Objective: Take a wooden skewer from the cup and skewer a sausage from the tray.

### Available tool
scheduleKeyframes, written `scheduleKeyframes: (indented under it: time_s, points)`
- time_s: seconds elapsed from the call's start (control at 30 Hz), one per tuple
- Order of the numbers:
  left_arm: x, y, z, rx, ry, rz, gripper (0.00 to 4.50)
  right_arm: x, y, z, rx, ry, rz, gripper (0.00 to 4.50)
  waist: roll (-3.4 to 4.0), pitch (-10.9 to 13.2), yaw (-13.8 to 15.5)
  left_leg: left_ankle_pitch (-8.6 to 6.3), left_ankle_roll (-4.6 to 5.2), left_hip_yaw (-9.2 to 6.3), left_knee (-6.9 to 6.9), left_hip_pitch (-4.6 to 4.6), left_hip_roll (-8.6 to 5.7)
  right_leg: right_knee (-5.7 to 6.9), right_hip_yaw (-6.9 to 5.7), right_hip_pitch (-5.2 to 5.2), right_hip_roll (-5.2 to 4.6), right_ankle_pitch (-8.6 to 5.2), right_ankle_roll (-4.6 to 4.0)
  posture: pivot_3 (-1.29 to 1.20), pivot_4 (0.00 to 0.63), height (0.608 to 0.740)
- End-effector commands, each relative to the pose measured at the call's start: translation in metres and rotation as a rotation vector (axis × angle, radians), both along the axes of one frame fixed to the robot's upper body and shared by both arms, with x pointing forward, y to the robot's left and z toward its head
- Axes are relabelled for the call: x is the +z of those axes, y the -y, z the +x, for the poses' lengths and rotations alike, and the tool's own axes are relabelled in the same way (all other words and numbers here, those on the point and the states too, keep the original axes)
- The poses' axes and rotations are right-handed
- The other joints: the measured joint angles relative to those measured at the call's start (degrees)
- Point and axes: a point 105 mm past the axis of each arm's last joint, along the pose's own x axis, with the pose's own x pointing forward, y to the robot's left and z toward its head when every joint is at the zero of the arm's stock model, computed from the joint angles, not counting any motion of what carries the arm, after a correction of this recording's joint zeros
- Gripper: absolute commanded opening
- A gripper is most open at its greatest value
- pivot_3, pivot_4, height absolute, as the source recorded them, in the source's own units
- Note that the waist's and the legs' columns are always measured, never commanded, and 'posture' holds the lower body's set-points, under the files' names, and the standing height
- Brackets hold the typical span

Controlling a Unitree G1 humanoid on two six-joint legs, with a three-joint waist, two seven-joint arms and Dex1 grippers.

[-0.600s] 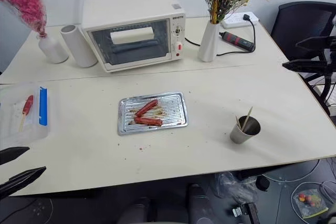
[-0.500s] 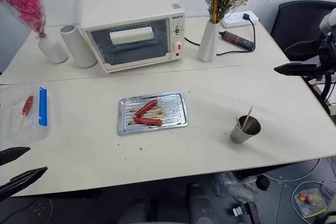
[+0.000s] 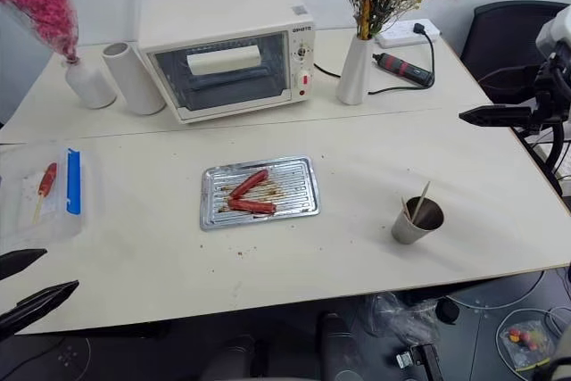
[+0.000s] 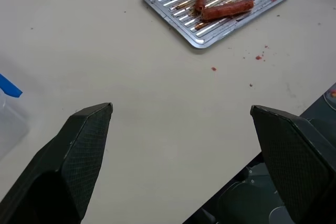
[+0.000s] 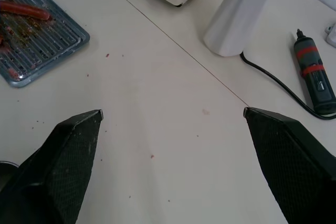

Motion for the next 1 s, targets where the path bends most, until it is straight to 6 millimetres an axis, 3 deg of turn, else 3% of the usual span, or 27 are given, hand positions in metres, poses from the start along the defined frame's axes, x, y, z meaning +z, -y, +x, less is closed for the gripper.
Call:
scheduleKeyframes:
  time_s: [0.03, 0.3, 0.43, 0.57, 0.67, 0.83, 1.0]
  points:
    - [0.007, 0.003, 0.004, -0.007, 0.041, 0.023, 4.47, 0.016, -0.005, -0.006, 0.056, 0.024, 0.035, 4.5, 0.0, 0.0, -0.1, -0.02, -0.01, 0.01, 0.0, 0.02, 0.0, 0.01, 0.06, 0.0, 0.04, 0.0, 0.0, 0.0, 0.15, 0.74]
    - [0.02, 0.018, 0.022, -0.075, 0.113, -0.072, 4.47, 0.023, 0.01, 0.004, -0.089, 0.128, 0.075, 4.5, 0.01, 0.0, 0.0, -0.13, -0.12, 0.1, 0.0, 0.22, 0.12, 0.11, 0.23, 0.03, 0.29, -0.01, -0.03, 0.0, 0.15, 0.74]
    - [0.033, 0.047, 0.042, -0.227, 0.148, -0.141, 4.47, 0.022, 0.032, 0.001, -0.215, 0.16, 0.135, 4.5, 0.0, 0.0, 0.4, -0.13, -0.14, 0.09, 0.01, 0.29, 0.12, 0.18, 0.25, 0.12, 0.32, -0.01, -0.02, 0.0, 0.15, 0.74]
    - [0.051, 0.088, 0.063, -0.46, 0.171, -0.219, 4.47, 0.017, 0.047, -0.014, -0.324, 0.138, 0.267, 4.5, 0.0, 0.0, 0.8, -0.15, -0.14, 0.02, 0.03, 0.32, 0.09, 0.35, 0.32, 0.19, 0.29, 0.19, 0.33, 0.0, 0.15, 0.74]
    - [0.053, 0.112, 0.074, -0.597, 0.158, -0.227, 4.49, 0.005, 0.038, -0.035, -0.338, 0.092, 0.326, 4.31, 0.09, 0.0, 1.1, -0.18, -0.13, 0.04, -0.01, 0.31, 0.1, 0.32, 0.38, 0.16, 0.35, 0.51, 0.89, 0.0, 0.15, 0.74]
    - [0.053, 0.142, 0.085, -0.761, 0.151, -0.238, 4.5, -0.021, 0.014, -0.071, -0.406, 0.05, 0.331, 2.91, 0.24, -0.1, 1.2, -0.25, -0.24, 0.06, -0.03, 0.16, 0.22, 0.42, 0.58, 0.13, 0.65, 0.5, 0.88, 0.0, 0.15, 0.74]
    - [0.049, 0.156, 0.092, -0.851, 0.141, -0.243, 4.5, -0.039, -0.003, -0.092, -0.466, 0.023, 0.372, 2.91, 0.09, -0.1, 0.8, -0.22, -0.25, 0.11, 0.02, 0.48, 0.07, 0.51, 0.94, 0.3, 0.8, 0.53, 0.95, 0.0, 0.15, 0.74]
